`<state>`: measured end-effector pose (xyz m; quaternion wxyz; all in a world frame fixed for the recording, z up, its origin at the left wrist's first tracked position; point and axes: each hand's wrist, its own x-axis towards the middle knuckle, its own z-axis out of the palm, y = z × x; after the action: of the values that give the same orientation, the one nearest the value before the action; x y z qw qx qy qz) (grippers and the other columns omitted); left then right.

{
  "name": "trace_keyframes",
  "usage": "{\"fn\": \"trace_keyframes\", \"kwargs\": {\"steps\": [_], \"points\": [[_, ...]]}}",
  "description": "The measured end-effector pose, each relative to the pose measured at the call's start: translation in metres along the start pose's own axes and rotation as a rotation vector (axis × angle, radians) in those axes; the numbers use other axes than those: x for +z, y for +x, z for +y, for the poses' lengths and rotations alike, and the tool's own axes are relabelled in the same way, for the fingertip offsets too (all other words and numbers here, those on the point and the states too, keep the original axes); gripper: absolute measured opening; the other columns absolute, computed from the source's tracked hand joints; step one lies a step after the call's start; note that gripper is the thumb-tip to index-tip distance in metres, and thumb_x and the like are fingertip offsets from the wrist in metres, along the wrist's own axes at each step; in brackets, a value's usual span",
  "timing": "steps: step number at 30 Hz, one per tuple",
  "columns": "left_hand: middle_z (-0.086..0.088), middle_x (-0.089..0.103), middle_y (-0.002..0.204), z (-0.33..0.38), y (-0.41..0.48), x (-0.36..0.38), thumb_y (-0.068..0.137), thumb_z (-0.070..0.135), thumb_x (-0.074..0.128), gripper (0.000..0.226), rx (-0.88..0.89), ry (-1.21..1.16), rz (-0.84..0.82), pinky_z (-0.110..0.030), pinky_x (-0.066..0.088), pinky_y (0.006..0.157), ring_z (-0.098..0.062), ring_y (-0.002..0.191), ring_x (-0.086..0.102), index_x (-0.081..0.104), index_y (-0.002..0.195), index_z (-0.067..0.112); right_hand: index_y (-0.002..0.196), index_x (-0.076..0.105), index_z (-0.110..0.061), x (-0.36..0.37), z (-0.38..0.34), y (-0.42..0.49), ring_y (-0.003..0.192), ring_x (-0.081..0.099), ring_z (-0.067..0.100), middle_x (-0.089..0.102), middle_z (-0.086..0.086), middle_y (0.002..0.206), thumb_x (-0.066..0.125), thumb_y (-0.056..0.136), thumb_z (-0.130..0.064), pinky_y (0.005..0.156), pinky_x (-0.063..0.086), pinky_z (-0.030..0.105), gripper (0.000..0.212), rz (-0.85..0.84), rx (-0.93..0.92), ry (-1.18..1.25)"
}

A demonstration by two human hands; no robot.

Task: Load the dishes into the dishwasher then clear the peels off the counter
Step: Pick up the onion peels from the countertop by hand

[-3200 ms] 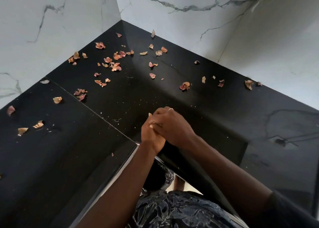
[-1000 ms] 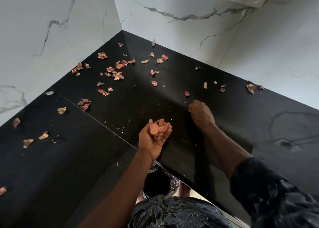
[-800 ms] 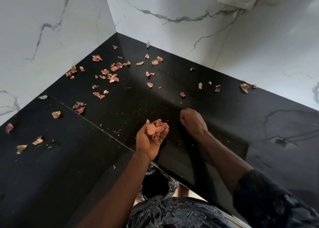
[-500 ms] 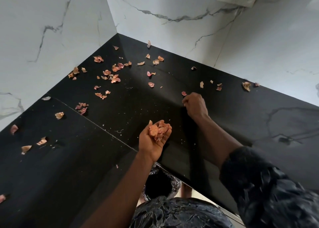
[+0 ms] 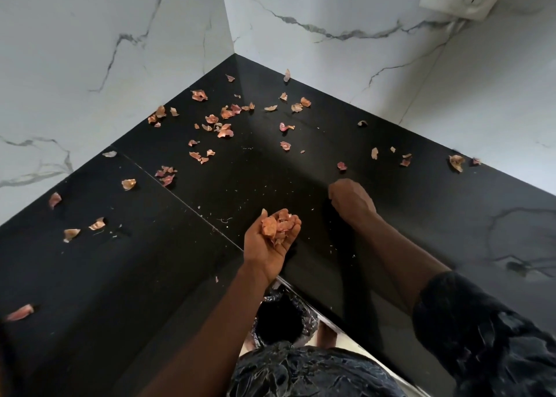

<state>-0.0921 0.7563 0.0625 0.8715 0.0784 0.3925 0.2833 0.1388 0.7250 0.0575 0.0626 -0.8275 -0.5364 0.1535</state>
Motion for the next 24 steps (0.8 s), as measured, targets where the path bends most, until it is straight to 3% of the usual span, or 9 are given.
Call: {"fn": "trace_keyframes", "kwargs": {"steps": [3, 8, 13, 18, 22, 24], "points": [[-0.027, 0.065, 0.116, -0.002, 0.004, -0.001, 0.104, 0.038, 0.046, 0.049, -0.002, -0.004, 0.010, -0.036, 0.062, 0.079, -0.034, 0.102, 0.069, 0.062, 0.122, -0.005, 0.081, 0.063, -0.024, 0.000, -0.004, -0.015, 0.080, 0.064, 0.008, 0.064, -0.005, 0.087, 0.064, 0.093, -0.012, 0.076, 0.056, 0.028, 0.017, -0.017, 0.037, 0.229], [-0.026, 0.067, 0.114, -0.008, 0.008, 0.000, 0.104, 0.037, 0.045, 0.047, -0.007, 0.006, 0.019, -0.038, 0.061, 0.079, -0.035, 0.102, 0.069, 0.063, 0.121, -0.003, 0.093, 0.069, -0.025, -0.023, -0.049, -0.045, 0.088, 0.063, -0.001, 0.065, -0.013, 0.097, 0.069, 0.090, -0.009, 0.077, 0.051, 0.017, 0.017, 0.109, -0.054, 0.497], [-0.018, 0.071, 0.113, -0.011, 0.007, 0.007, 0.104, 0.036, 0.045, 0.042, 0.005, 0.100, 0.005, -0.036, 0.057, 0.082, -0.027, 0.098, 0.070, 0.068, 0.117, 0.004, 0.099, 0.070, -0.022, -0.035, -0.096, -0.069, 0.085, 0.061, 0.000, 0.064, -0.010, 0.098, 0.061, 0.097, -0.013, 0.079, 0.052, 0.021, 0.013, 0.077, -0.256, 0.395], [-0.017, 0.072, 0.109, -0.012, 0.003, 0.007, 0.105, 0.035, 0.044, 0.041, 0.011, 0.117, 0.008, -0.034, 0.058, 0.078, -0.025, 0.094, 0.072, 0.069, 0.114, 0.004, 0.110, 0.069, -0.024, -0.038, -0.098, -0.077, 0.089, 0.064, 0.004, 0.066, -0.007, 0.107, 0.057, 0.101, -0.027, 0.083, 0.056, 0.028, 0.016, 0.036, -0.287, 0.319], [-0.022, 0.070, 0.109, -0.010, 0.004, 0.005, 0.104, 0.036, 0.048, 0.042, -0.005, 0.040, 0.002, -0.036, 0.060, 0.077, -0.030, 0.096, 0.071, 0.067, 0.116, 0.000, 0.109, 0.070, -0.022, -0.042, -0.074, -0.055, 0.093, 0.062, 0.000, 0.069, -0.008, 0.106, 0.061, 0.098, -0.021, 0.084, 0.048, 0.019, 0.014, 0.114, -0.295, 0.386], [-0.024, 0.068, 0.111, -0.009, 0.004, 0.002, 0.103, 0.035, 0.048, 0.043, -0.008, 0.016, 0.006, -0.036, 0.062, 0.076, -0.032, 0.097, 0.070, 0.066, 0.117, -0.001, 0.111, 0.070, -0.021, -0.038, -0.044, -0.027, 0.094, 0.060, -0.001, 0.070, -0.006, 0.108, 0.063, 0.097, -0.019, 0.084, 0.041, 0.013, 0.016, 0.172, -0.203, 0.375]]}}
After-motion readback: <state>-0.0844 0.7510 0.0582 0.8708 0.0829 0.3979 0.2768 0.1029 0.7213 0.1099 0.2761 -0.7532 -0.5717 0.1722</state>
